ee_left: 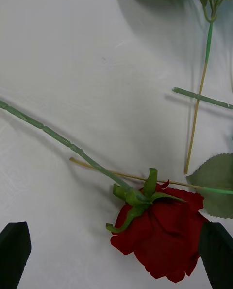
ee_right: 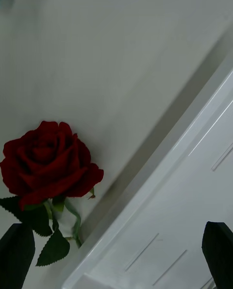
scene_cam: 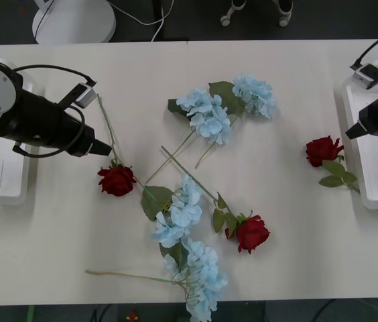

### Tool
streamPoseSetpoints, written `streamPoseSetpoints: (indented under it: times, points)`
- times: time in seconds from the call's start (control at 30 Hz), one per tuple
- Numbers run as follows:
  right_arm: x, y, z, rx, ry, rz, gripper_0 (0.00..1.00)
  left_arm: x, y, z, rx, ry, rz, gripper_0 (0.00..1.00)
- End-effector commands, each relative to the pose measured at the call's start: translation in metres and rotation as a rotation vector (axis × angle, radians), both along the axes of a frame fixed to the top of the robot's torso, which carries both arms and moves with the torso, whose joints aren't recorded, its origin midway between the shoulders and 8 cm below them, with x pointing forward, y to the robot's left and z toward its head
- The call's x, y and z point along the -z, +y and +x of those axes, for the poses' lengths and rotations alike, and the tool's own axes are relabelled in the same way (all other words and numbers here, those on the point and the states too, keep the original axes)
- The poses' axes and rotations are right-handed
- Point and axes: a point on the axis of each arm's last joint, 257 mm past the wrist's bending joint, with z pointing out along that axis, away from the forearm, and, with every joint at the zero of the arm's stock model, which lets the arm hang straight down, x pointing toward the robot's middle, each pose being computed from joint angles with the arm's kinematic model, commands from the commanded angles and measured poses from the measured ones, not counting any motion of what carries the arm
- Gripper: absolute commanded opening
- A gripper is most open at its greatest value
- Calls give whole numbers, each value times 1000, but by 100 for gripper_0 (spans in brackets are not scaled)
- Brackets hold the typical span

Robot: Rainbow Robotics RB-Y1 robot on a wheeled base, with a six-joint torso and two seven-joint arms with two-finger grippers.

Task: Put the red flowers into the right box and the blue flowers into the left box

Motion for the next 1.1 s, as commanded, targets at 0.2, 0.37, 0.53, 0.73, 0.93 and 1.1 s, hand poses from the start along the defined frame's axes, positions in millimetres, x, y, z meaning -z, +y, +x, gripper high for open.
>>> streamPoseSetpoints:
  times: [0.2, 0.37, 0.53, 0.73, 0.93, 1.1]
  points:
    - [26, -31, -45, 13, 85, -61, 100, -3, -26, 18, -356, 132, -144, 100]
    - [49, -15, -51, -7, 96, -31, 100, 22, -36, 22, -483, 149, -119, 100]
    - [62, 4, -48, -27, 85, -7, 100, 41, -44, 25, -566, 147, -100, 100]
    - [78, 19, -51, -43, 100, 3, 100, 52, -46, 31, -595, 167, -89, 100]
    - [90, 26, -52, -55, 110, -13, 100, 62, -51, 41, -621, 174, -106, 10]
    - [103, 35, -50, -73, 98, -26, 100, 59, -59, 45, -626, 190, -127, 0]
